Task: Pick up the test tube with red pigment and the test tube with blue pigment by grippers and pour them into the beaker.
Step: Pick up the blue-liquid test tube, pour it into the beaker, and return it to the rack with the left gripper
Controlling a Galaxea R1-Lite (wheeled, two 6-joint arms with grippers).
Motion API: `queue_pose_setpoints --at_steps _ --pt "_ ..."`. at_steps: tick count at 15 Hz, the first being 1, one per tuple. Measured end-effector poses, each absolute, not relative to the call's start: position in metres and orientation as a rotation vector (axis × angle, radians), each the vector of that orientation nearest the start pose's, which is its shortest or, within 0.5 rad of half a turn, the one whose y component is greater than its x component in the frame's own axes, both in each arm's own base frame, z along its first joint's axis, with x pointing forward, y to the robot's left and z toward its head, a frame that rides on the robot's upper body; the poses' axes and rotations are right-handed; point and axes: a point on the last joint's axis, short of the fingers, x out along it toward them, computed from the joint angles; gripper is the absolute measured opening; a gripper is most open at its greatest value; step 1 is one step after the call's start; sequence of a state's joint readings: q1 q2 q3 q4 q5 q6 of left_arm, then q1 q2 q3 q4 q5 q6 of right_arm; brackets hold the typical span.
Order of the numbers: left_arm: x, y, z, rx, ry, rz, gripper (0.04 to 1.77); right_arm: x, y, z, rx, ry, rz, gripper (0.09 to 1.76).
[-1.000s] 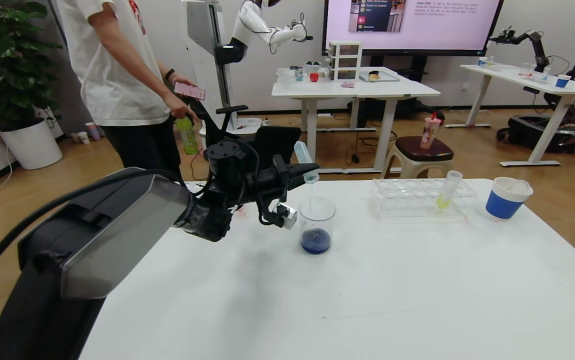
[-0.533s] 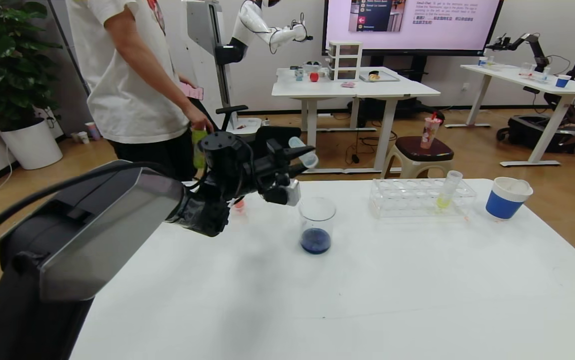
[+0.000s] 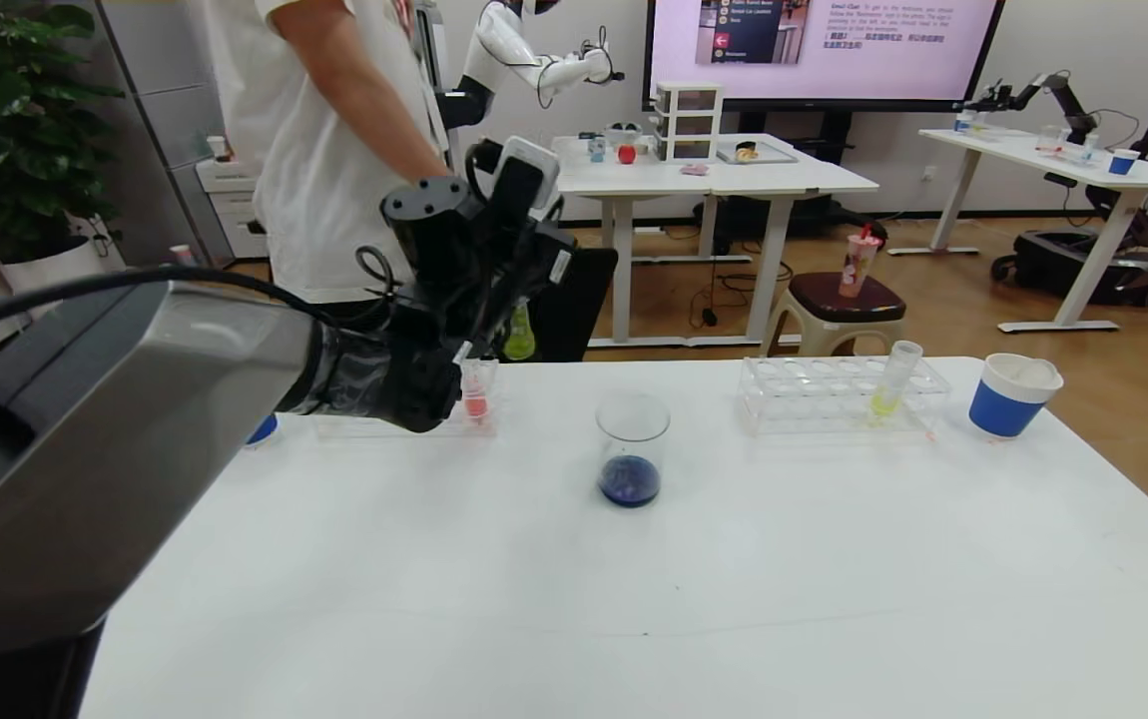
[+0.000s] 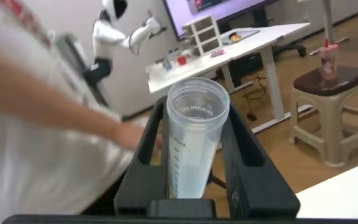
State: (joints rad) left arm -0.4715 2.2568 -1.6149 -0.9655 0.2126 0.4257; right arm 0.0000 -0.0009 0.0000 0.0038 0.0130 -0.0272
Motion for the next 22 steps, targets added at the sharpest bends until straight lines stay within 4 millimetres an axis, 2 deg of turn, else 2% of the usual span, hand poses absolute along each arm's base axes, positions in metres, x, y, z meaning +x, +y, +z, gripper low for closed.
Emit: queue_pose_setpoints --at_steps 3,5,8,10,12,14,18,21,22 --pt "0.416 -0.207 0.231 0.029 -0.195 -0.109 0.50 -0.023 0.000 0.075 -0.027 0.003 0.013 1.74" --pt "0.412 -0.202 0.235 -0.085 -0.144 -0.088 0.50 -0.023 0.000 0.075 -0.027 0.003 0.013 1.74" --pt "0.409 -0.190 0.225 -0.088 -0.105 -0.066 0.50 -0.023 0.000 0.075 -0.027 0.003 0.013 1.74" --pt "0.410 -0.172 0.223 -0.081 -0.095 -0.035 0.50 -0.023 0.000 0.075 -0.027 0.003 0.013 1.74" --pt "0.415 -0.136 0.225 -0.071 -0.085 0.030 0.50 -0.023 0.000 0.075 -0.027 0.003 0.013 1.74" --pt "0.417 -0.092 0.223 -0.057 -0.067 0.074 0.50 -0.023 0.000 0.075 -0.027 0.003 0.013 1.74" --pt "0.407 0.017 0.218 -0.037 -0.034 0.205 0.50 -0.023 0.000 0.075 -0.027 0.003 0.013 1.74" --pt "0.394 0.075 0.212 -0.032 -0.062 0.279 0.50 -0.023 0.000 0.075 -0.027 0.003 0.013 1.74" --pt "0.391 0.088 0.207 -0.030 -0.059 0.298 0.50 -0.023 0.000 0.075 -0.027 0.003 0.013 1.74"
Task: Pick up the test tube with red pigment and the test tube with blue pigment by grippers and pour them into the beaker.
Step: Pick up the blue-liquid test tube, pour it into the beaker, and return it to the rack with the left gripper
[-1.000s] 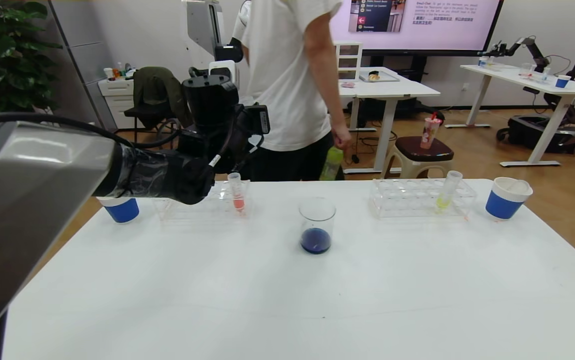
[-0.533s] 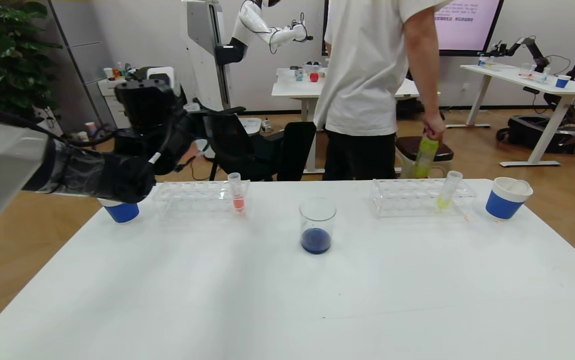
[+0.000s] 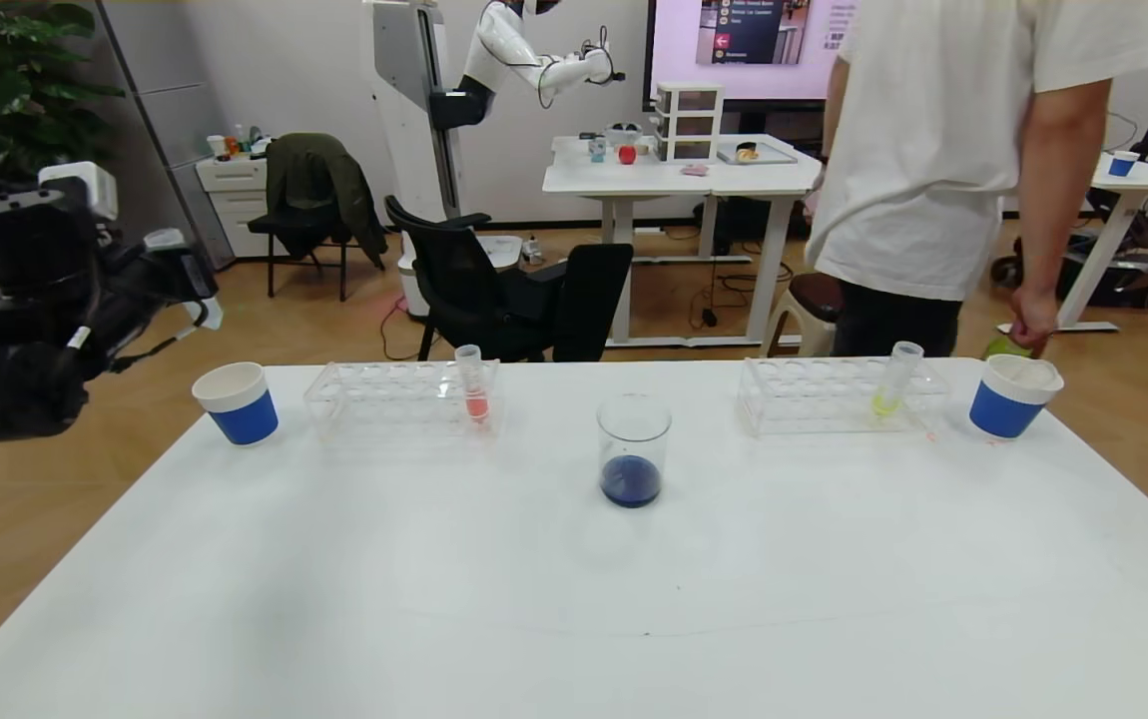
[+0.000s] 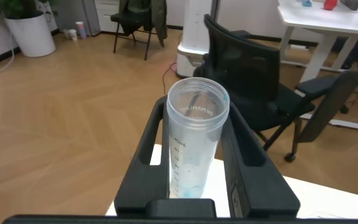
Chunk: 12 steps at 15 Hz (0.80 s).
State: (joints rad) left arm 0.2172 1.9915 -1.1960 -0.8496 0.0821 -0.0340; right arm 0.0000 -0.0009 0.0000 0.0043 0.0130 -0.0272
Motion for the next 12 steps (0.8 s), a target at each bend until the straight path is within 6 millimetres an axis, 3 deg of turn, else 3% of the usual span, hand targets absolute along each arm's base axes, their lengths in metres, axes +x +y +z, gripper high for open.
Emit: queue_pose_setpoints --at_steps 4,12 --pt "0.389 0.109 0.184 -0.033 -0.049 0.340 0.50 -0.023 0.000 0.075 -0.027 0.003 0.013 1.74" --pt "0.412 0.109 0.125 -0.035 -0.022 0.334 0.50 -0.023 0.000 0.075 -0.027 0.003 0.013 1.74"
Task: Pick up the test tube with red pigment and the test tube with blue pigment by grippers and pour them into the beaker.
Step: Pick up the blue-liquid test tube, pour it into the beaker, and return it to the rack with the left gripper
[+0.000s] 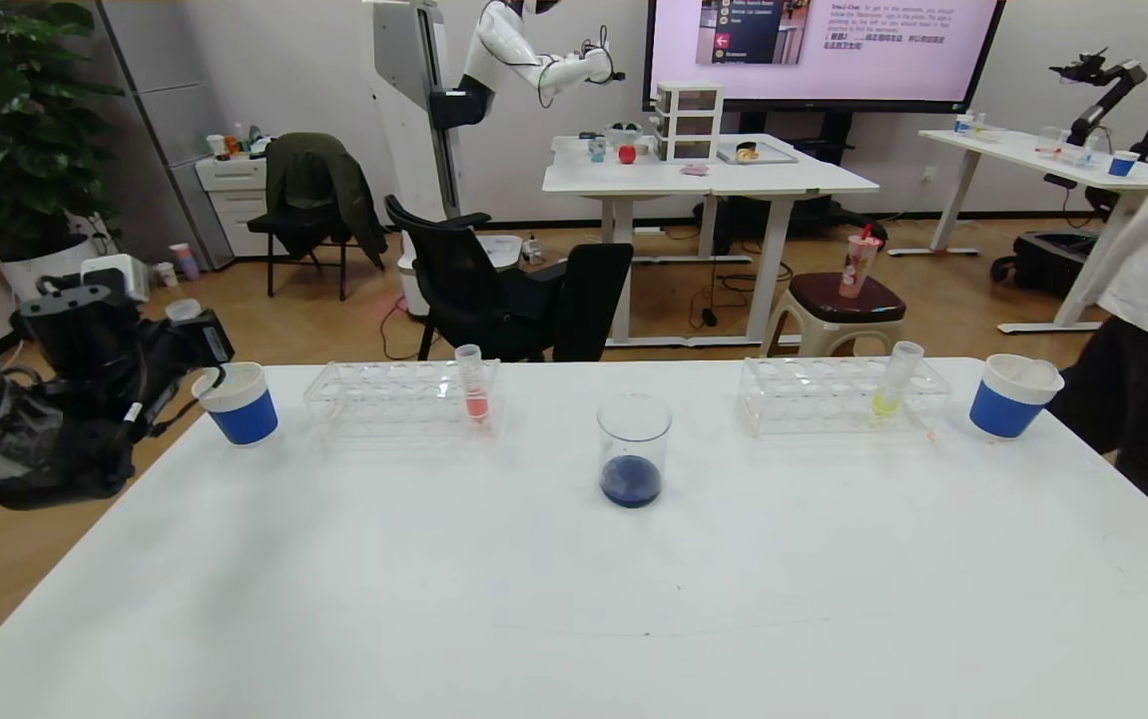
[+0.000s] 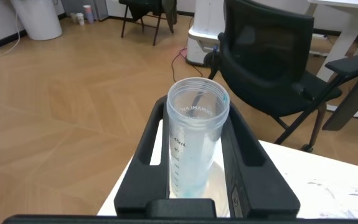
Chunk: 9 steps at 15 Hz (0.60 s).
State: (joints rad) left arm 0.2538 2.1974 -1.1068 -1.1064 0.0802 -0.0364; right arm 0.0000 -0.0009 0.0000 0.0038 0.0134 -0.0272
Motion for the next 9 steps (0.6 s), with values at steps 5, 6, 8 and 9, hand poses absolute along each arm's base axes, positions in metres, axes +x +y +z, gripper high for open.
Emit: queue_pose_setpoints --at_steps 5,6,8,9 --pt "0.413 0.103 0.079 -0.032 0.039 0.320 0.50 -0.023 0.000 0.075 -0.027 0.003 0.013 1.74" --pt "0.412 0.102 0.074 -0.030 0.052 0.317 0.50 -0.023 0.000 0.075 -0.027 0.003 0.013 1.74" --pt "0.413 0.101 0.070 -0.031 0.065 0.312 0.54 -0.023 0.000 0.075 -0.027 0.003 0.013 1.74" --pt "0.413 0.100 0.070 -0.031 0.067 0.311 0.71 -0.023 0.000 0.075 -0.027 0.003 0.013 1.74"
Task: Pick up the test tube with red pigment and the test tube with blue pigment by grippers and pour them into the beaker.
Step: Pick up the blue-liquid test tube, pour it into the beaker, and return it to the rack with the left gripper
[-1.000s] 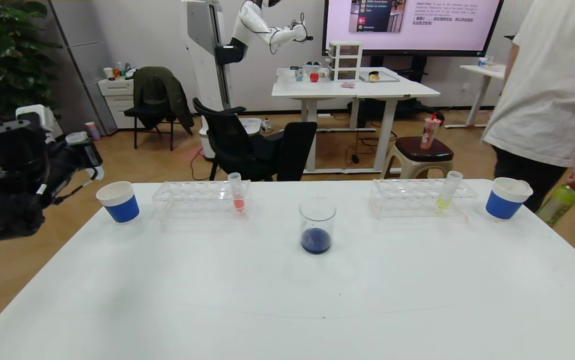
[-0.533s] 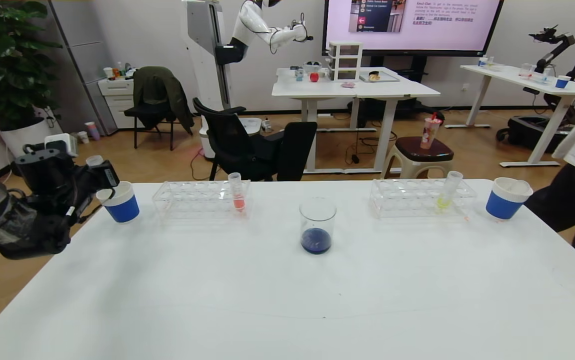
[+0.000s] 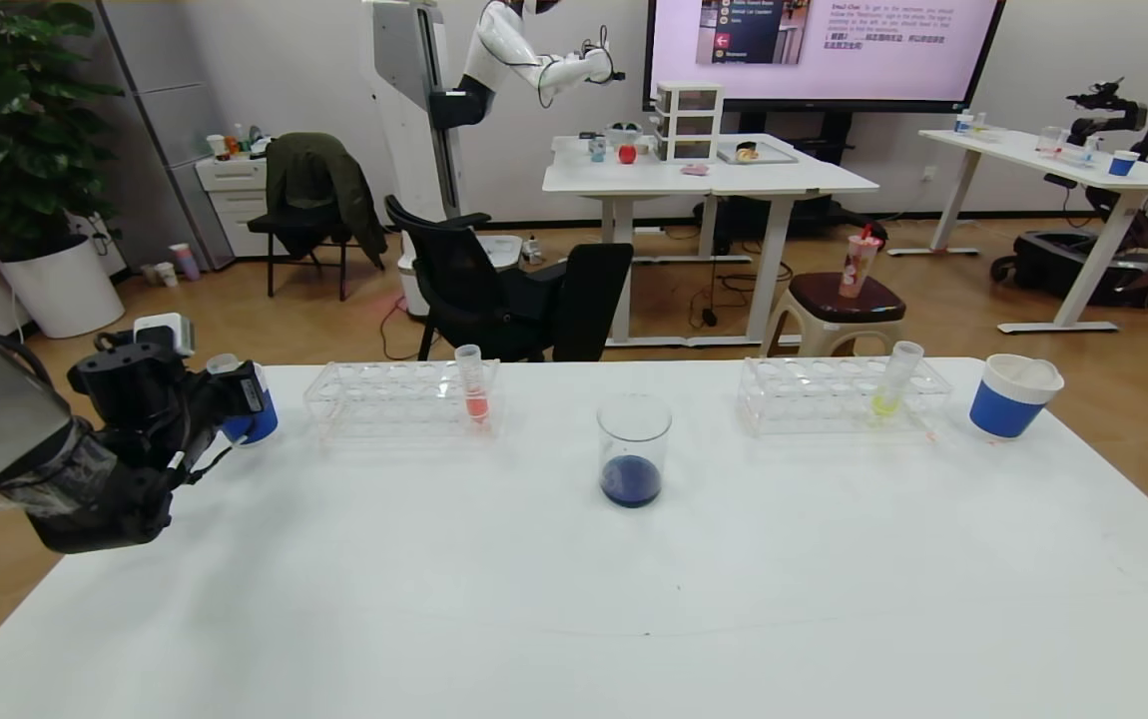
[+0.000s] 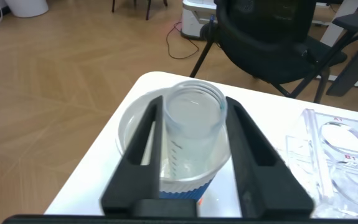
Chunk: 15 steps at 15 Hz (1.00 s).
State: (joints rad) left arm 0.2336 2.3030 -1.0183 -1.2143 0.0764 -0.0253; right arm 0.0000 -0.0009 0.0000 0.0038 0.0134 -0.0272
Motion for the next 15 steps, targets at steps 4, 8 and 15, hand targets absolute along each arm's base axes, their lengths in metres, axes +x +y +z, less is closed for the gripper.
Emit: queue_pose_setpoints --at_steps 4,8,15 --pt "0.412 0.100 0.069 -0.018 0.073 0.311 1.75 -0.023 0.000 0.075 -0.027 0.003 0.013 1.74" --pt "0.419 0.100 0.094 -0.011 -0.004 0.307 1.75 -0.023 0.000 0.075 -0.027 0.003 0.013 1.74" --pt "0.429 0.001 0.168 -0.007 -0.066 0.147 1.75 -0.023 0.000 0.075 -0.027 0.003 0.013 1.74"
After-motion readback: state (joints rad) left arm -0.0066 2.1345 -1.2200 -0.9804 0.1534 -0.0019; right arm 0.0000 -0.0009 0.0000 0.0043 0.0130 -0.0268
